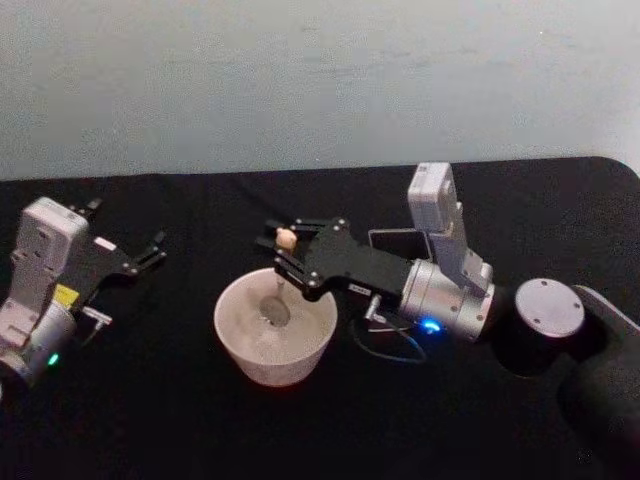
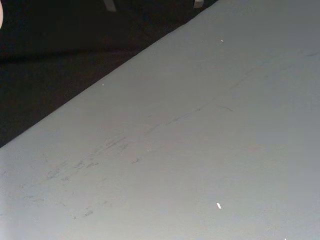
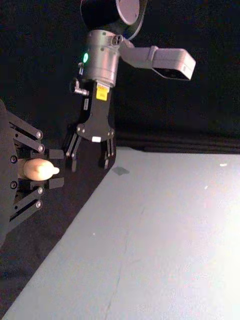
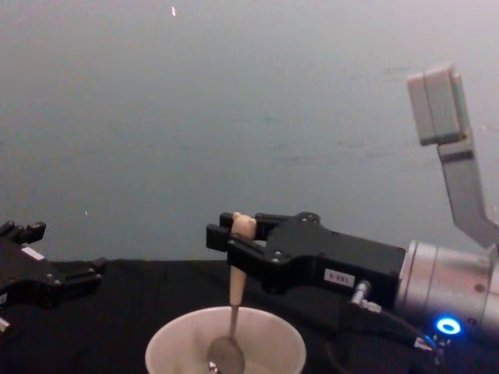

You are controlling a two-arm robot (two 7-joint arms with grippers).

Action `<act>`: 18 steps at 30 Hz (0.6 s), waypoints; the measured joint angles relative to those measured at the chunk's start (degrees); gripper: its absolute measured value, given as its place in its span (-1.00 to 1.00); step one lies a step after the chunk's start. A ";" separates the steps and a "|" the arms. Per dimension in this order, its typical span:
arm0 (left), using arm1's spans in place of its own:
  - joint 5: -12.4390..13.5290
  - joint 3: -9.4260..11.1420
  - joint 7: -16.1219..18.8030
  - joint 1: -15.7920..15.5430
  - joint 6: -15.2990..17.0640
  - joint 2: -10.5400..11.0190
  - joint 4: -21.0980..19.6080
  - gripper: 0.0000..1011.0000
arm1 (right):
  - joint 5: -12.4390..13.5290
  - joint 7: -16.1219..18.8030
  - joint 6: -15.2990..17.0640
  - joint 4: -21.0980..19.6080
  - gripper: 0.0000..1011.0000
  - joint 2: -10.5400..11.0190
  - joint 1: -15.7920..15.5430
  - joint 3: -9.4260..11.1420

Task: Pick up the stirring spoon with one hand, stir inside the cup, then place it back in its original position.

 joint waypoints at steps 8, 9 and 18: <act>0.00 0.00 0.00 0.00 0.00 0.00 0.00 0.98 | -0.24 -0.32 0.41 -0.85 -0.58 0.81 -0.68 0.71; 0.00 0.00 0.00 0.00 0.00 0.00 0.00 0.98 | -0.30 -0.38 0.54 -1.13 -0.58 1.03 -0.88 0.79; 0.00 0.00 0.00 0.00 0.00 0.00 0.00 0.98 | -0.21 -0.40 2.15 -4.27 -0.58 3.09 -2.90 1.14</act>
